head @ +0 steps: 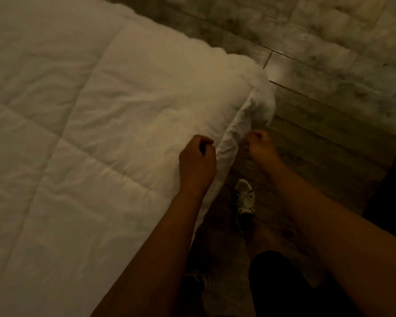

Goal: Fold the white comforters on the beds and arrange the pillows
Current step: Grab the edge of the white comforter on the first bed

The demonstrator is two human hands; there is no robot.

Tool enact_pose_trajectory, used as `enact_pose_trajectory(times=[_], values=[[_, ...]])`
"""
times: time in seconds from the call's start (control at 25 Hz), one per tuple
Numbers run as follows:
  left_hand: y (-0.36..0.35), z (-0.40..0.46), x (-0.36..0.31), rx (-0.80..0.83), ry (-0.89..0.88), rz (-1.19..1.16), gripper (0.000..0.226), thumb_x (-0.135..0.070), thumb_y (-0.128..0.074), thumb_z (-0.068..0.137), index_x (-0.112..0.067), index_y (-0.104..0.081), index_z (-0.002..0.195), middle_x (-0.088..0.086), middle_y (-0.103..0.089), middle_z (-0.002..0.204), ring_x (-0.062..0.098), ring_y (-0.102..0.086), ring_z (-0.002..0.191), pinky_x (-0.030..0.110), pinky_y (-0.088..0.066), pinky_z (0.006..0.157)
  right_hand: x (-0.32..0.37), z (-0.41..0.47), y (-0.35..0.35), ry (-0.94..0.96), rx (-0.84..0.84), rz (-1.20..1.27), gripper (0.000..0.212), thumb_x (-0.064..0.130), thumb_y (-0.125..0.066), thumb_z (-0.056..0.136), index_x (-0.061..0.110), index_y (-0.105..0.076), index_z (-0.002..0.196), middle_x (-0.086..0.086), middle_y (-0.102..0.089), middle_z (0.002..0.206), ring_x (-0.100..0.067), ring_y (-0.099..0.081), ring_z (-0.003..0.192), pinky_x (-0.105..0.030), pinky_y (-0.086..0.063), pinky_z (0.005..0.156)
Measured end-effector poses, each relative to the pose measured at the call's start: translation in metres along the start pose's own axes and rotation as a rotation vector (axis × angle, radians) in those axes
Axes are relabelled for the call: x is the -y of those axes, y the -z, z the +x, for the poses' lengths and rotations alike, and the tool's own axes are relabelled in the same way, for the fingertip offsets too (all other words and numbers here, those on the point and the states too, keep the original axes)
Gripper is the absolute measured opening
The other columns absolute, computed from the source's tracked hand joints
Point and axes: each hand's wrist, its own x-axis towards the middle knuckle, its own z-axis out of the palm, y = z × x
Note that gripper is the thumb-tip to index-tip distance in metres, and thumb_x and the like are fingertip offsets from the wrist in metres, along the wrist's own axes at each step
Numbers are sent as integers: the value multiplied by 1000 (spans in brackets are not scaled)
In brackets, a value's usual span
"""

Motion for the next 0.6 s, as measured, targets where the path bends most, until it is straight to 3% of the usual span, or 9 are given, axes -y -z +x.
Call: enact_pose_trajectory(times=[0.12, 0.2, 0.32, 0.48, 0.6], values=[[-36, 53, -42, -141, -442, 272, 16, -11, -53, 84, -9, -66, 93, 8, -64, 96, 24, -60, 92, 39, -49, 79, 18, 68, 23, -25, -61, 94, 80, 69, -51, 63, 16, -54, 122, -16, -64, 122, -33, -63, 107, -46, -53, 88], [-59, 86, -53, -158, -703, 533, 29, -19, -51, 81, -9, -67, 103, 13, -64, 113, 31, -56, 114, 43, -46, 96, 27, 105, 33, -69, -127, 145, 85, 71, -48, 64, 18, -53, 130, -15, -61, 127, -35, -61, 112, -53, -50, 97], [-88, 122, -69, 12, -710, 839, 57, -40, -47, 87, -13, -51, 137, 14, -42, 151, 31, -26, 147, 53, -18, 120, 50, 123, 42, -219, -141, 195, 67, 62, -42, 90, 22, -44, 143, -5, -53, 135, -32, -55, 115, -47, -50, 94], [-117, 149, -69, 138, -649, 1163, 83, -70, -31, 85, -22, -28, 153, 13, -17, 163, 33, -6, 152, 60, 0, 119, 54, 159, 42, -322, -6, 335, 55, 60, -37, 96, 23, -54, 133, -4, -61, 123, -31, -60, 108, -39, -54, 77], [-124, 149, -61, 112, -633, 1352, 88, -72, -35, 83, -20, -27, 153, 18, -15, 162, 39, -2, 150, 64, 4, 115, 45, 188, 38, -401, 115, 432, 49, 59, -52, 85, 26, -66, 118, -8, -70, 119, -36, -67, 101, -52, -56, 78]])
